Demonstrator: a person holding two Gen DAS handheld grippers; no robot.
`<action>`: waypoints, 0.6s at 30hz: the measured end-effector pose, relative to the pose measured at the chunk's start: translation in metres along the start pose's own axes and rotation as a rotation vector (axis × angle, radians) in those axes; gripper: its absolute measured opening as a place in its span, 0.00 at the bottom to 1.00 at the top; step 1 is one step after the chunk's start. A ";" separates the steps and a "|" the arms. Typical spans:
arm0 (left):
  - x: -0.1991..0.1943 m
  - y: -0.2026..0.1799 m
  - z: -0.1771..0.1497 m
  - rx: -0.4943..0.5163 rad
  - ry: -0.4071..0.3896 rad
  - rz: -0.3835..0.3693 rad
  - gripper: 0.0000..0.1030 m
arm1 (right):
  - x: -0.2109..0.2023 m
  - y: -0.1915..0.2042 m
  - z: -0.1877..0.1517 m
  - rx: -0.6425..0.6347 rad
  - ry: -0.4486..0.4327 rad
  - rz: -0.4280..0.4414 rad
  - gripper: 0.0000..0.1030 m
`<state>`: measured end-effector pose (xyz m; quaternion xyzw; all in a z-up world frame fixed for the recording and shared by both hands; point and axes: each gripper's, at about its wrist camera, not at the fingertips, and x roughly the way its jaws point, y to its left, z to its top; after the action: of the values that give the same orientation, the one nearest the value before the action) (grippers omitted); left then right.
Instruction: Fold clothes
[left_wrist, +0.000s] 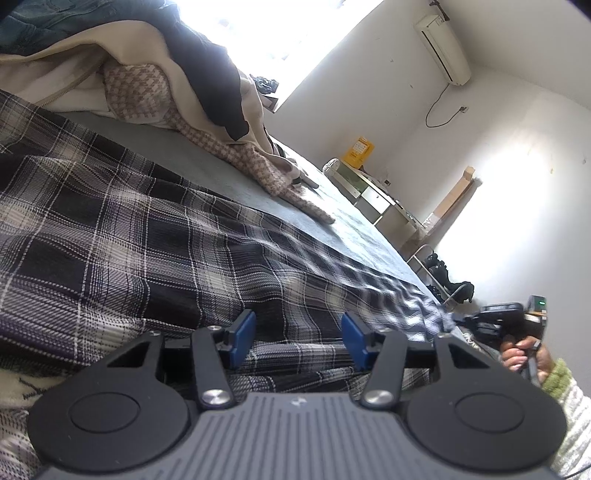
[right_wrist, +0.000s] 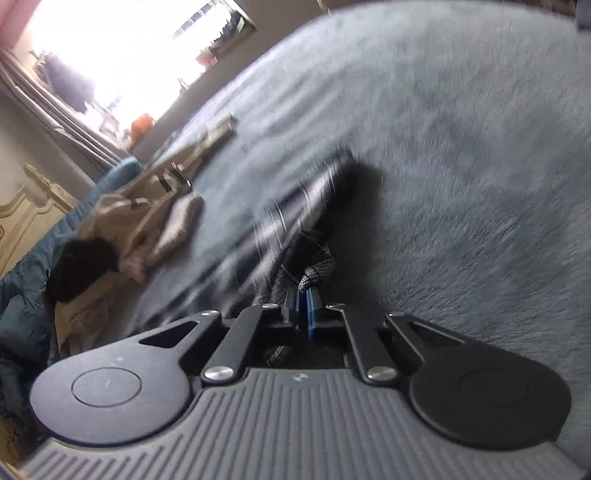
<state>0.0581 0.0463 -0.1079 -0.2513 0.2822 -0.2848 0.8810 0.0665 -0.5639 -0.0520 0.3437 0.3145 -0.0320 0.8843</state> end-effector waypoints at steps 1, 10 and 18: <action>0.000 0.000 0.000 -0.001 0.000 -0.001 0.51 | -0.011 -0.002 0.001 0.015 -0.022 0.004 0.02; 0.000 0.001 0.000 -0.009 -0.001 -0.006 0.51 | -0.058 -0.038 -0.016 0.098 -0.066 -0.099 0.02; 0.000 0.001 0.000 -0.011 -0.001 -0.006 0.51 | -0.051 -0.064 -0.037 0.150 -0.020 -0.184 0.03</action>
<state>0.0583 0.0476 -0.1085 -0.2572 0.2827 -0.2859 0.8787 -0.0109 -0.5979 -0.0811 0.3780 0.3324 -0.1400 0.8527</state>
